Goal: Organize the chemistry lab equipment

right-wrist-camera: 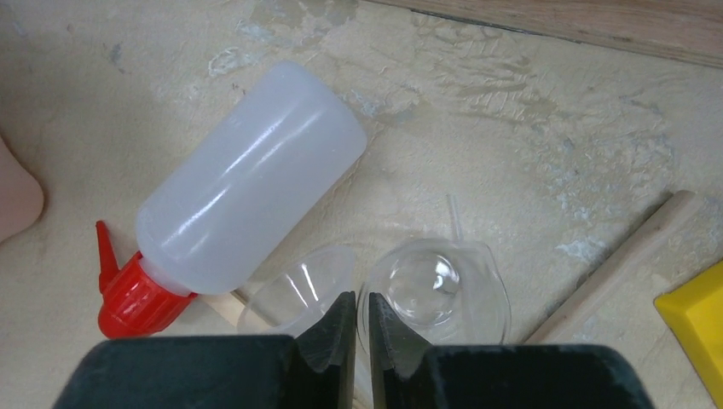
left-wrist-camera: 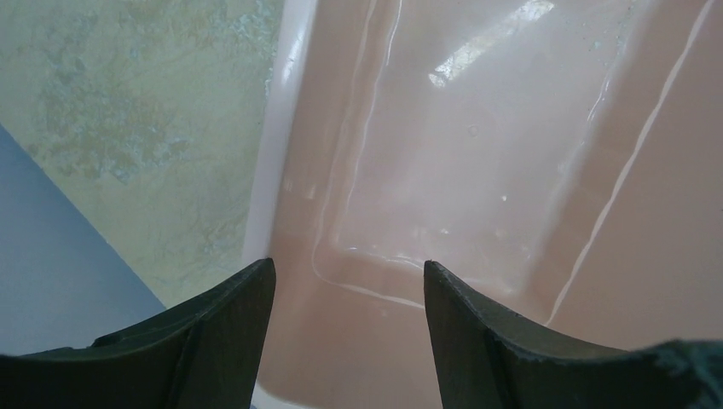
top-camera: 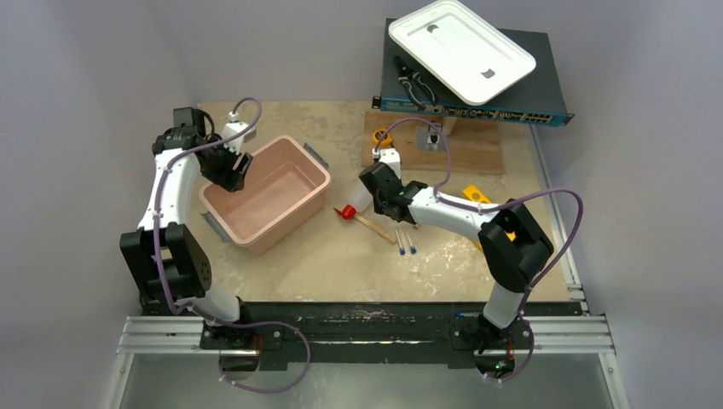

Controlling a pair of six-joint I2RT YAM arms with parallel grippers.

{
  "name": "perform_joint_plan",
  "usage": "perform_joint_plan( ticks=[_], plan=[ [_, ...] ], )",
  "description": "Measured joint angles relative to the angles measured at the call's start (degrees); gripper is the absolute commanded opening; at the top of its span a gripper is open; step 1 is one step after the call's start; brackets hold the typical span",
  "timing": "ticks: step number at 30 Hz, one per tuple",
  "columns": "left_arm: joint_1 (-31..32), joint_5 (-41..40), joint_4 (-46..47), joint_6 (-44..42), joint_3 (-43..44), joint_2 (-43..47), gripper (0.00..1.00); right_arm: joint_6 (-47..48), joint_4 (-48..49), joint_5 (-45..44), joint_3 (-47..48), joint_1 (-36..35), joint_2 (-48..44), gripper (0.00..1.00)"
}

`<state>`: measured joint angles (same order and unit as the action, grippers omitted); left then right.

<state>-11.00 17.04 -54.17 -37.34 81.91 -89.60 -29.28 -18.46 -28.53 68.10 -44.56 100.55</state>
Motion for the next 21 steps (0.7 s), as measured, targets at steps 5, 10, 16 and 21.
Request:
perform_joint_plan(
  ticks=[5, 10, 16, 21],
  plan=[
    [-0.2, -0.7, 1.3, 0.2, -2.4, -0.9, 0.66, 0.8, 0.1, 0.0, 0.0, 0.0, 0.7, 0.00],
    [-0.2, -1.0, 2.8, 1.4, -4.3, -0.5, 0.70, 1.3, 0.1, 0.0, 0.0, 0.0, 0.6, 0.00],
    [-0.2, -0.7, 3.4, 5.3, -1.0, 1.1, 0.71, 1.2, 0.5, 0.0, -0.3, 0.0, 0.5, 0.00],
    [-0.2, -5.7, 7.0, 9.1, 2.6, 0.2, 0.73, 1.0, 0.6, 0.0, -1.2, 0.0, -0.5, 0.00]
  ],
)
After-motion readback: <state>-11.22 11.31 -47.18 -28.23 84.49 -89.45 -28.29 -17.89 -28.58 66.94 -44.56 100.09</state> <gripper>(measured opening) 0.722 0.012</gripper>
